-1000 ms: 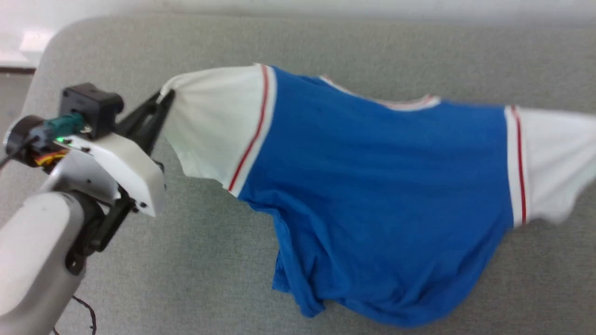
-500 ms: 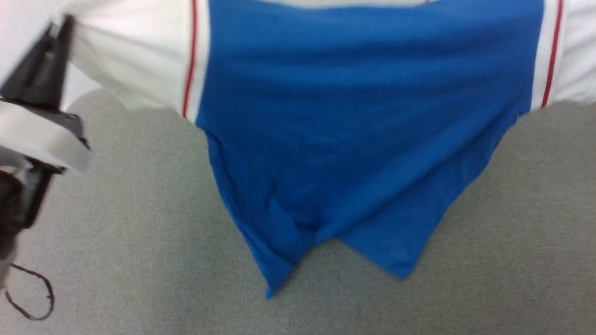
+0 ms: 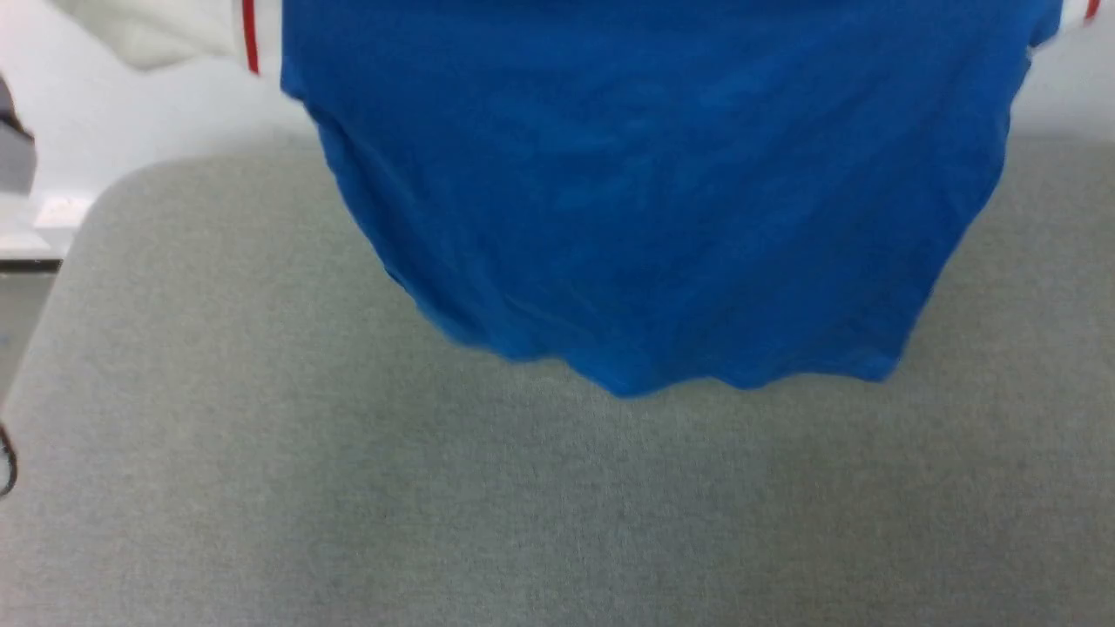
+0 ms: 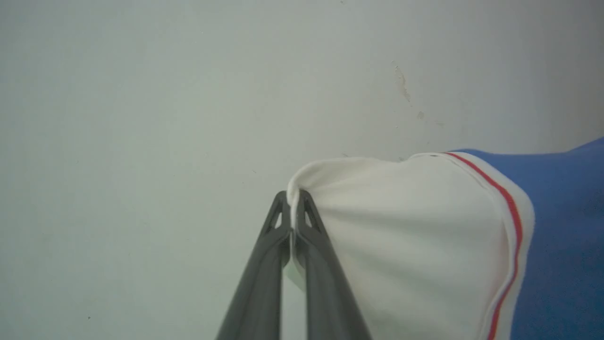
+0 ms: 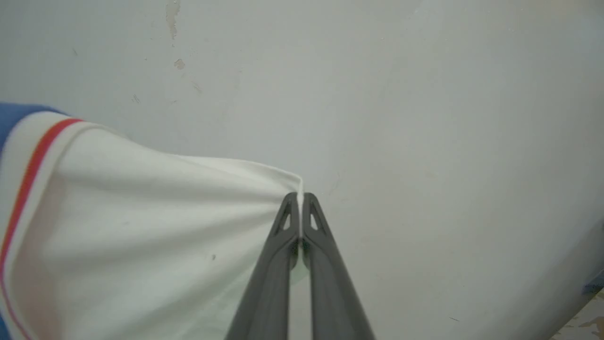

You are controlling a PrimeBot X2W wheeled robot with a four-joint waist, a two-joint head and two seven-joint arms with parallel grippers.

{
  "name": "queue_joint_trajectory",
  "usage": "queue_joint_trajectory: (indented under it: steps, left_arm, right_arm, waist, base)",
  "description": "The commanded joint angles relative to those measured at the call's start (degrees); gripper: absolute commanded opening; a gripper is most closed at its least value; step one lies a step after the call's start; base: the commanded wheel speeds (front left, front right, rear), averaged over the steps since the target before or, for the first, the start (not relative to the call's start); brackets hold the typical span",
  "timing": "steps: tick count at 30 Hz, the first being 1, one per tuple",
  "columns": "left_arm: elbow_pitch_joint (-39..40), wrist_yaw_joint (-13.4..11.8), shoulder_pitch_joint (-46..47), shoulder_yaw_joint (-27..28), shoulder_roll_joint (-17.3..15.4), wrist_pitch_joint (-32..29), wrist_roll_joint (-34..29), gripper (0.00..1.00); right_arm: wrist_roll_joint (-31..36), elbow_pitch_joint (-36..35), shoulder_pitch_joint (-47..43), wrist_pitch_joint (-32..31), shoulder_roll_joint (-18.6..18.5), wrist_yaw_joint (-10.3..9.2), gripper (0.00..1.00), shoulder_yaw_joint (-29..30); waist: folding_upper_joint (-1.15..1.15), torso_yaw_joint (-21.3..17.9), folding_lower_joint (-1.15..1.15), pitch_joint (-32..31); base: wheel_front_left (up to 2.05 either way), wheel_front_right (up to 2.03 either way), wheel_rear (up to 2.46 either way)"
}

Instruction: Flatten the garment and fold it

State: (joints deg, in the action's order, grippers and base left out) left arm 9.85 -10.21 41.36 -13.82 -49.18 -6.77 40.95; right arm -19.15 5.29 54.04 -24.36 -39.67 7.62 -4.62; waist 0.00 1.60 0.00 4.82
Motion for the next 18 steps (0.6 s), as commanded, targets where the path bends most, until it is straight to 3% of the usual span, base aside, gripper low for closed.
queue_joint_trajectory:
  steps: [1,9,18]
  left_arm:
    - [-1.99,0.81,3.46,-1.15,1.17,-1.0,0.21,0.0]
    - [-16.37,4.76,20.02,-6.14,6.36,-2.49,-2.77,0.0]
    - [-33.77,6.72,40.34,-7.09,13.36,6.77,-7.55,0.0]
  right_arm:
    - [0.12,2.45,3.92,1.38,-0.06,-0.13,0.0,-1.74]
    - [1.51,16.65,20.71,7.89,2.12,-0.13,0.0,-8.81]
    - [5.73,33.15,37.99,18.97,6.18,-0.13,0.0,-9.98]
  waist:
    - [0.0,-1.23,0.0,5.22]
    - [0.0,-2.88,0.0,16.38]
    - [0.0,-3.16,0.0,24.68]
  base:
    - [0.0,0.0,0.0]
    - [0.0,0.0,0.0]
    - [0.0,0.0,0.0]
